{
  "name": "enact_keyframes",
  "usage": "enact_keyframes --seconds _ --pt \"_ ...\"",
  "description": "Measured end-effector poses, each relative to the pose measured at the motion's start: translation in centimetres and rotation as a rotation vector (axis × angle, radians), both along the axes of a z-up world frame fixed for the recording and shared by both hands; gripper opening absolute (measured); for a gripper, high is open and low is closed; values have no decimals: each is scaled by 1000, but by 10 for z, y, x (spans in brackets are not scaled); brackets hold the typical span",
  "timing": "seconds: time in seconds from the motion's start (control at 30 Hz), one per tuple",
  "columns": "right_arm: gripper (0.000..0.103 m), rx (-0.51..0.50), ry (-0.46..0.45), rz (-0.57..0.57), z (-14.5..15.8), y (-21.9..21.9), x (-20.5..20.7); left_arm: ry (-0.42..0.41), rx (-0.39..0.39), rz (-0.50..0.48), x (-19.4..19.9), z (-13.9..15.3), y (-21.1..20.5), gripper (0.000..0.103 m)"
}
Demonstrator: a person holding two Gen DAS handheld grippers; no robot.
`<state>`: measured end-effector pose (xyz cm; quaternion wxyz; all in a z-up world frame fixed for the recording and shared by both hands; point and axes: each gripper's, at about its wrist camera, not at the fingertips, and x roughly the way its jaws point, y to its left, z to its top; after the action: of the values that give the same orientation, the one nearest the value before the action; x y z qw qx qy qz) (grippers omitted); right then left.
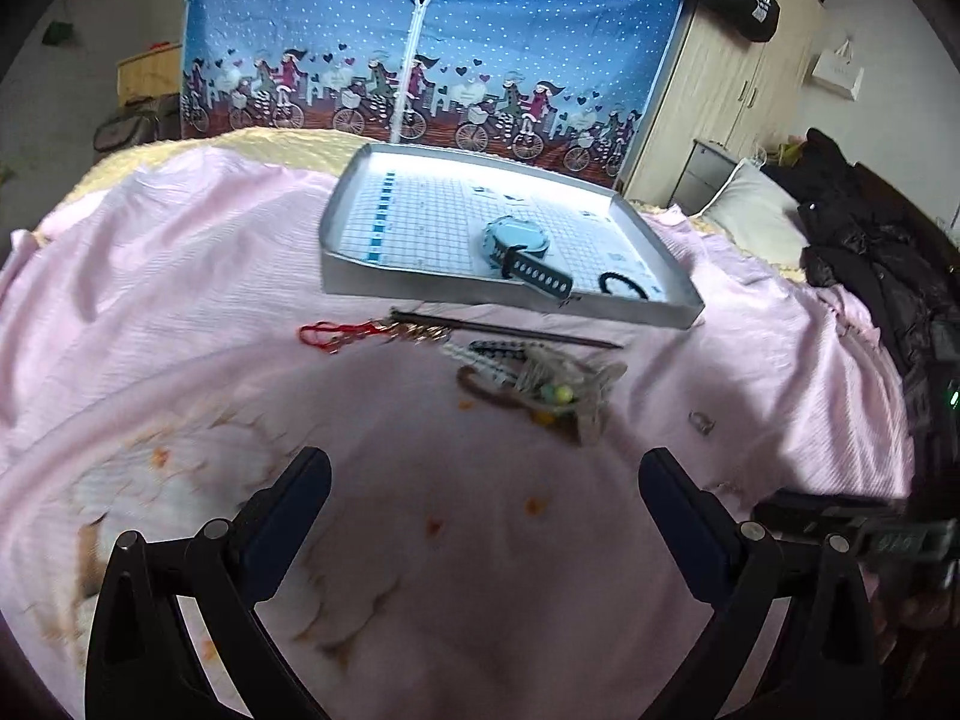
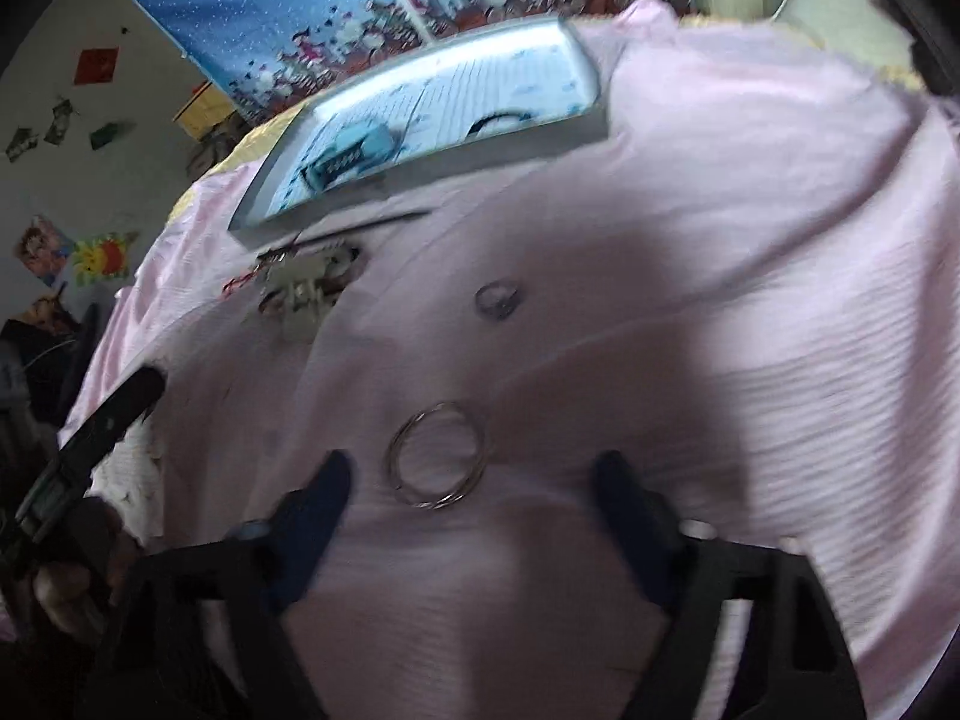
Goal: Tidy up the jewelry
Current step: 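Grasp the large silver ring with the right tool while the left tool grasps the white hair clip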
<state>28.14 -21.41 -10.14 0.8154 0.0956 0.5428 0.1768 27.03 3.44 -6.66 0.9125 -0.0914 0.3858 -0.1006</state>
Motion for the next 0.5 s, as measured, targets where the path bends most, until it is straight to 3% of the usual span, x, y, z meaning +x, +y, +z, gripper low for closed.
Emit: enact_keyframes --seconds 0.2,0.33,0.5 --pt "42 -72 -15 66 -5 18 2 30 -97 -66 18 -4 -7 72" --pt "28 -153 -22 91 -13 25 8 58 -160 -69 28 -11 -8 69" --pt "11 -272 -58 138 -20 33 15 72 -173 -67 36 -15 -13 69"
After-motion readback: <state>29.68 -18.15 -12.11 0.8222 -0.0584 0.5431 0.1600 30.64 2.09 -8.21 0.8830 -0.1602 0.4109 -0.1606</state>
